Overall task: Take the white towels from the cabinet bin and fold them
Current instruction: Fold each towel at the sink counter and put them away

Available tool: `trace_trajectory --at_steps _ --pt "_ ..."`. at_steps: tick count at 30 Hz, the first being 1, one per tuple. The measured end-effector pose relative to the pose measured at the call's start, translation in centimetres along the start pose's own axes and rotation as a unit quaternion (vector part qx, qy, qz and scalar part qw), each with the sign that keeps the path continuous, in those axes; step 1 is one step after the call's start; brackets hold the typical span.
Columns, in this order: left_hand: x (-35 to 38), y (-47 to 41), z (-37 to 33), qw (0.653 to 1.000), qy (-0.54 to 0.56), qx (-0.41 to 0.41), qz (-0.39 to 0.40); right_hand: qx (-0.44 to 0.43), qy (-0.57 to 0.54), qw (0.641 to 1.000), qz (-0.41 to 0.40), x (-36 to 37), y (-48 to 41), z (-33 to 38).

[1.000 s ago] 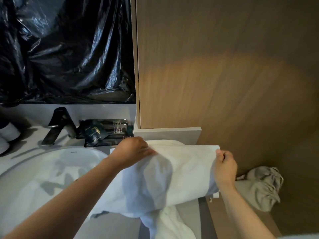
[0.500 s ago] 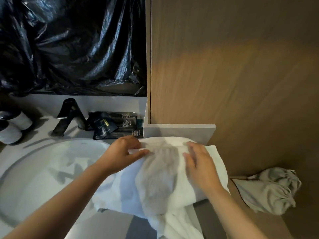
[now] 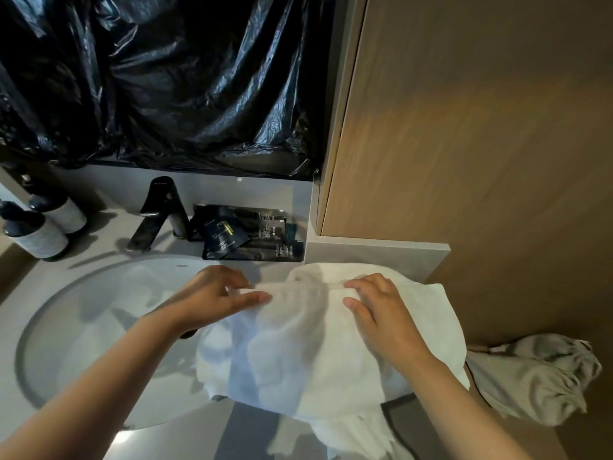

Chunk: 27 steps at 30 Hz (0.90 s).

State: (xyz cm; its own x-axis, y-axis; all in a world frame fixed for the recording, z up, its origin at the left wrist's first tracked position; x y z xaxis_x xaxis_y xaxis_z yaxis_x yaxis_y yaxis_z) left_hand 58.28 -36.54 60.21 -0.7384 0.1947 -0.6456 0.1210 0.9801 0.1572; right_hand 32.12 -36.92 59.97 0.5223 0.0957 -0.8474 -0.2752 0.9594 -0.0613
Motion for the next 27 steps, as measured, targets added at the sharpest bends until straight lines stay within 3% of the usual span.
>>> trace_trajectory --at_steps 5,10,16,23,27 --pt "-0.2 0.6 -0.5 0.996 0.093 0.002 -0.012 -0.010 -0.044 0.998 -0.036 -1.0 -0.3 0.9" --pt "-1.4 0.8 0.2 0.997 0.041 -0.026 -0.054 0.001 -0.043 0.999 -0.021 -0.2 -1.1 1.3" --pt "-2.4 0.9 -0.7 0.990 -0.042 0.035 -0.132 -0.008 0.037 0.999 -0.005 0.9 -2.4 1.2" --pt "-2.8 1.8 -1.2 0.985 0.018 0.036 -0.170 -0.054 0.128 0.990 0.017 -0.3 -2.6 -0.6" --pt "-2.6 1.8 -0.6 0.984 0.042 -0.002 -0.172 -0.044 0.094 0.994 0.025 -1.7 -2.6 -2.0"
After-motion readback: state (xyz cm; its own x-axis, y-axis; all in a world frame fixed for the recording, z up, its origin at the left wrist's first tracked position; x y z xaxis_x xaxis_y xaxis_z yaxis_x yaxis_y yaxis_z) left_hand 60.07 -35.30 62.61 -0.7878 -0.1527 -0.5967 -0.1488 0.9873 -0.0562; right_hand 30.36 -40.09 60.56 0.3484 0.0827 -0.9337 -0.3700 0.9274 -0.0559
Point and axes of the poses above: each hand's wrist, its own y-axis away from the middle knuckle, its own x-axis out of the palm, z = x × y, the point moved 10 cm from there along -y, towards the middle knuckle, and after that the axes turned 6 degrees about y, right-handed, at the moved point
